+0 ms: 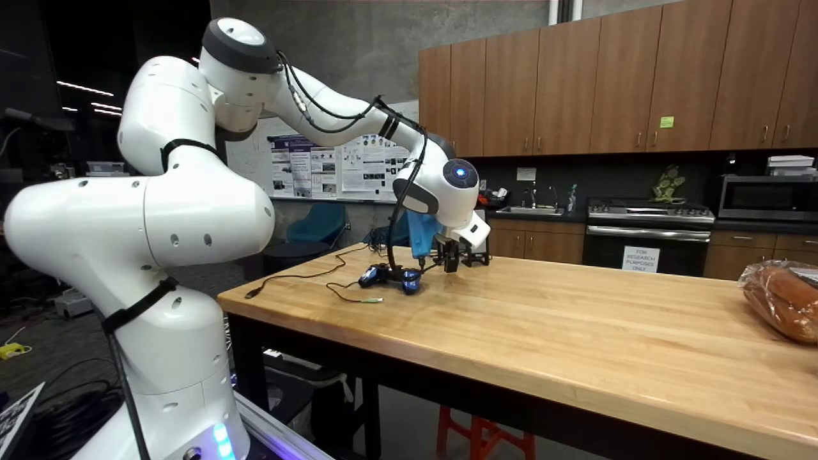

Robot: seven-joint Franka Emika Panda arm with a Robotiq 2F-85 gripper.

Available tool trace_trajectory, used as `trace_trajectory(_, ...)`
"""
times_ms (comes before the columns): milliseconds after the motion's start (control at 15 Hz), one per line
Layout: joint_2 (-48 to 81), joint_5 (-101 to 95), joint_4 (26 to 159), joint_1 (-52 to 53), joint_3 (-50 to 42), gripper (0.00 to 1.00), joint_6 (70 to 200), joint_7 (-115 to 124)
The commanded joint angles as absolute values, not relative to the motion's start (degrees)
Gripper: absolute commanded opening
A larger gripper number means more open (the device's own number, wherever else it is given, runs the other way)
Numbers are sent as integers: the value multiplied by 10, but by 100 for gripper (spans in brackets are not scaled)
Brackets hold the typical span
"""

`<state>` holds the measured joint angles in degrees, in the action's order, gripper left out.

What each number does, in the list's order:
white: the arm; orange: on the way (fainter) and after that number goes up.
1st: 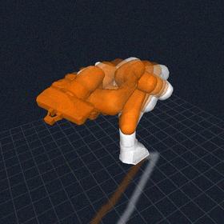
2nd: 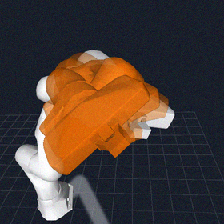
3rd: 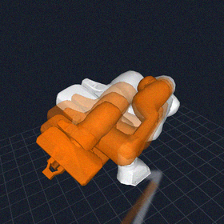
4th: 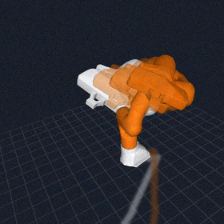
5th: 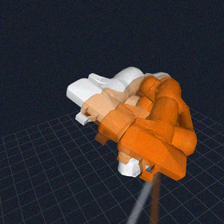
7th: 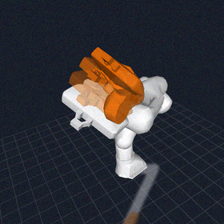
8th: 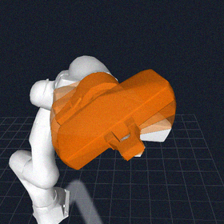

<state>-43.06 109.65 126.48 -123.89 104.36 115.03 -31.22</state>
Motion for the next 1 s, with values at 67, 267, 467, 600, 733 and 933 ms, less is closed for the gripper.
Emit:
trace_trajectory(67,-457,1138,1267,-1238,1033,100,1114,-304)
trace_trajectory(267,-467,1170,1266,-1237,1033,100,1106,-304)
trace_trajectory(467,-480,1194,1267,-1235,1030,100,1100,-304)
trace_trajectory(600,-489,1211,1267,-1234,1030,100,1101,-304)
trace_trajectory(733,-499,1229,1266,-1232,1028,100,1105,-306)
trace_trajectory(933,-510,1245,1268,-1230,1025,100,1103,-304)
